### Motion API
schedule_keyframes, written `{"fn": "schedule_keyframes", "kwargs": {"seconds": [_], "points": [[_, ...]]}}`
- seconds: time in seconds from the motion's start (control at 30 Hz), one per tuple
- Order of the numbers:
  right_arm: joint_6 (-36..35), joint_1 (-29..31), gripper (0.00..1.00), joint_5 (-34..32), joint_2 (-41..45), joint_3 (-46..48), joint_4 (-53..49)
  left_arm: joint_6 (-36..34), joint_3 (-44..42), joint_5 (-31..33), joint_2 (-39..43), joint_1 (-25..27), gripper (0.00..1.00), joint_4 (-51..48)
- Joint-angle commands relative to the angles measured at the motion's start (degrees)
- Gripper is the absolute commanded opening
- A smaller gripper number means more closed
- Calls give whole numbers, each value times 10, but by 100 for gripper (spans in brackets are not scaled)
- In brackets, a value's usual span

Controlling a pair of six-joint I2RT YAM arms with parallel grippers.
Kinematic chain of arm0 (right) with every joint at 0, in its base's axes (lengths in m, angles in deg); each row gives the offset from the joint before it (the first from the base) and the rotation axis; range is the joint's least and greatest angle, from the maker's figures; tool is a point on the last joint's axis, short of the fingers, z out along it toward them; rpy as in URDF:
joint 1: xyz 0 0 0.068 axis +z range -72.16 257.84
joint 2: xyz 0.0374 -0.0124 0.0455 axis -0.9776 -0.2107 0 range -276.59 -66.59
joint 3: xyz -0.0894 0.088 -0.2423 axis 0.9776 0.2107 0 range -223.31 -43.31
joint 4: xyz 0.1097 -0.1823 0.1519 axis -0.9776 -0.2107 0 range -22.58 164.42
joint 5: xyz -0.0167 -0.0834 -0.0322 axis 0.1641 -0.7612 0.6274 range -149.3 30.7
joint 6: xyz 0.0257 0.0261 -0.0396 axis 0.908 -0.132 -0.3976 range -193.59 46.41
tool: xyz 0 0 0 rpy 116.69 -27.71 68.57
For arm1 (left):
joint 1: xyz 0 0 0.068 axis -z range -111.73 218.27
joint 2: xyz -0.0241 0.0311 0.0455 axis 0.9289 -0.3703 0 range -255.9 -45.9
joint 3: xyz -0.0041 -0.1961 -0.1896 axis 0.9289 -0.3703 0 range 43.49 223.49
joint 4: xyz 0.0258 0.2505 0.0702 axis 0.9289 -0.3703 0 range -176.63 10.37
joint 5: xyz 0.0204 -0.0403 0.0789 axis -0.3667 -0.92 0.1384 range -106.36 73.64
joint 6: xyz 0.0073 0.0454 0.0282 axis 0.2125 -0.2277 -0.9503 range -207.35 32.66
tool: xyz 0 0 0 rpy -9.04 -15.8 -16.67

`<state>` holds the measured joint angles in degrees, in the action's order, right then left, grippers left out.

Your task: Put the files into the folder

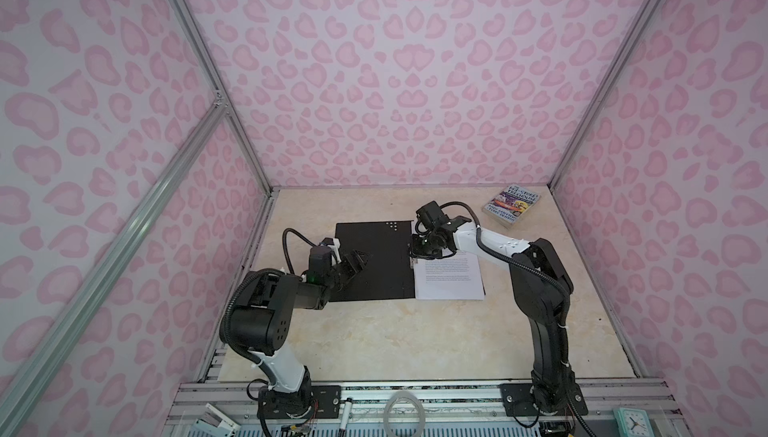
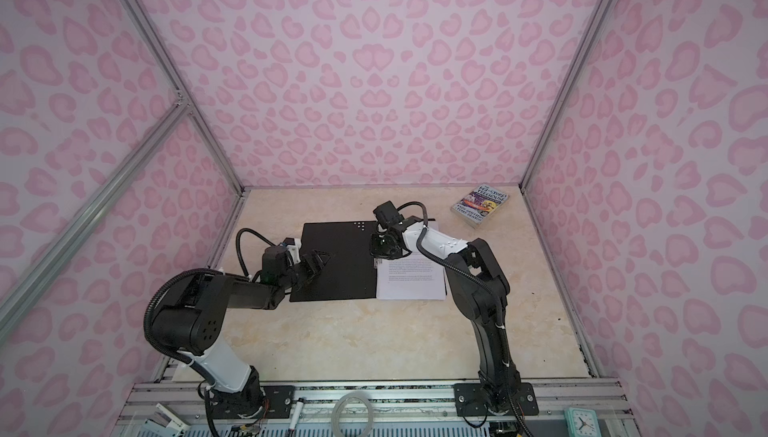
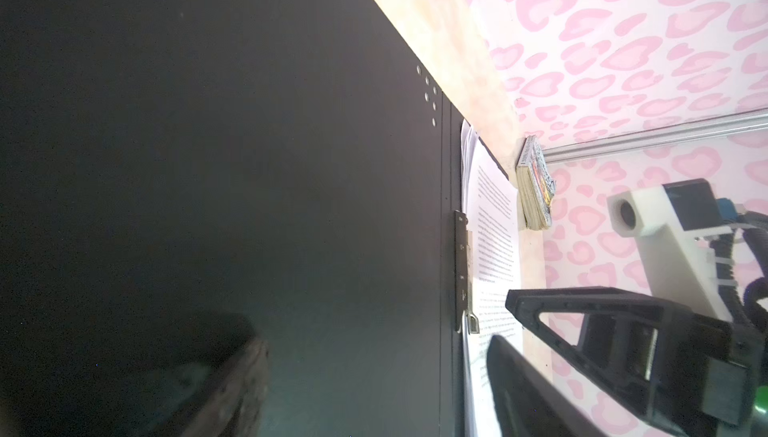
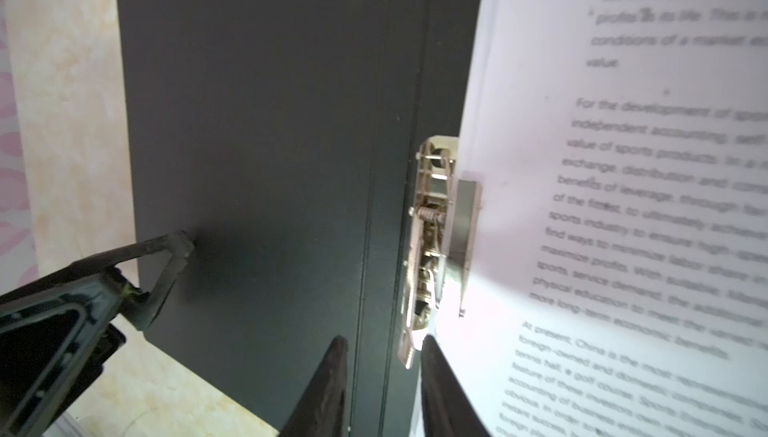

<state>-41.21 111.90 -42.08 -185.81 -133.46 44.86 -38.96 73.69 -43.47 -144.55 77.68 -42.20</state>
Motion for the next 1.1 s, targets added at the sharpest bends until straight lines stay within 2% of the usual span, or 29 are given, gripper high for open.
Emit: {"fn": "schedule_keyframes", "kwargs": {"seconds": [0.0,0.1,0.2,0.37,0.43,0.57,0.73,0.83,1.07], "points": [[-27,3,33,-40,9,5,-21,-6,1,-28,-7,1,85,-203],[-53,9,36,-65,1,-29,-47,-10,10,-61,9,2,85,-192],[-71,18,34,-73,-30,-79,-79,4,6,-75,52,3,86,-181],[-90,32,34,-134,-67,-134,-119,8,-1,-58,163,1,87,-240],[-101,34,34,-139,-82,-151,-127,0,-13,-34,221,-4,88,-285],[-124,41,35,-139,-115,-189,-160,-34,-26,66,340,-20,91,-453],[-128,45,37,-151,-118,-184,-162,-58,-46,137,431,-64,95,-582],[-129,45,36,-147,-135,-183,-161,-76,-50,130,421,-80,96,-587],[-124,44,27,-153,-147,-178,-161,-107,-11,101,277,-83,96,-542]]}}
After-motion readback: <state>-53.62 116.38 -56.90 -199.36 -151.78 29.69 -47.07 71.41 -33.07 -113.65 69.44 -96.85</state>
